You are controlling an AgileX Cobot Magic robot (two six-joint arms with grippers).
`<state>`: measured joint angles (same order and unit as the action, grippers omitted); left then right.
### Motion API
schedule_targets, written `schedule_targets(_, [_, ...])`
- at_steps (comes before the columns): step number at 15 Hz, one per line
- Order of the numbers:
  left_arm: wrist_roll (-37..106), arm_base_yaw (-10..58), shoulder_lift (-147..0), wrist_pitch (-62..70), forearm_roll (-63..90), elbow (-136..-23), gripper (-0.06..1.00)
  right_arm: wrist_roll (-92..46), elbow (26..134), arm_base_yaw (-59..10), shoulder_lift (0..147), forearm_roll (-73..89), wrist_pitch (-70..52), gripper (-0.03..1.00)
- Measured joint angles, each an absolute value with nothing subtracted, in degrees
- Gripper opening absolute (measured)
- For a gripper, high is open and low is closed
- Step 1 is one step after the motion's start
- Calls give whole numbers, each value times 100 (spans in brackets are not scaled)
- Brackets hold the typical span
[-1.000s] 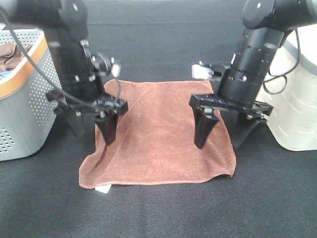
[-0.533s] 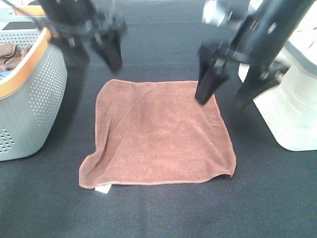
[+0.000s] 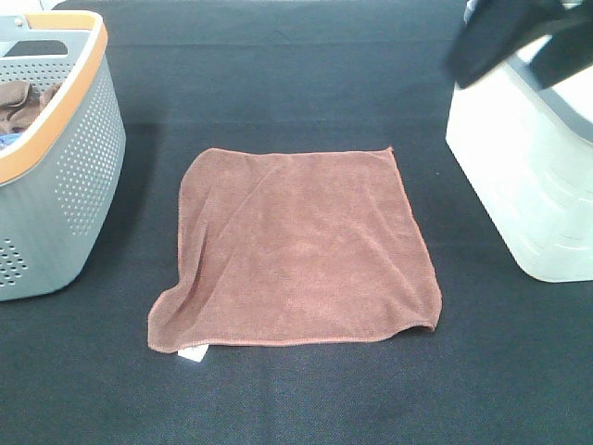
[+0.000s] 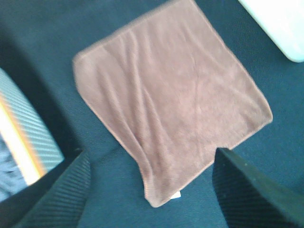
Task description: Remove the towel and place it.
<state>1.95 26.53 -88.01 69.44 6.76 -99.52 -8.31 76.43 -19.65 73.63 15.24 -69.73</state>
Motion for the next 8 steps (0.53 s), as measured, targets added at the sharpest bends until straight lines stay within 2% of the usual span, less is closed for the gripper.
schedule_targets(3, [172,2653,-7930,6944,550,-8909,69,-831,7053,-1965,6515,1346,-6973,81])
schedule_targets(4, [172,2653,-7930,6944,550,-8909,69,-831,7053,-1965,6515,1346,-6973,81])
schedule_targets(8, [-178,2653,-6830,6944,544,-6686,69,-831,5575,-1965,5151,1301,-6973,81])
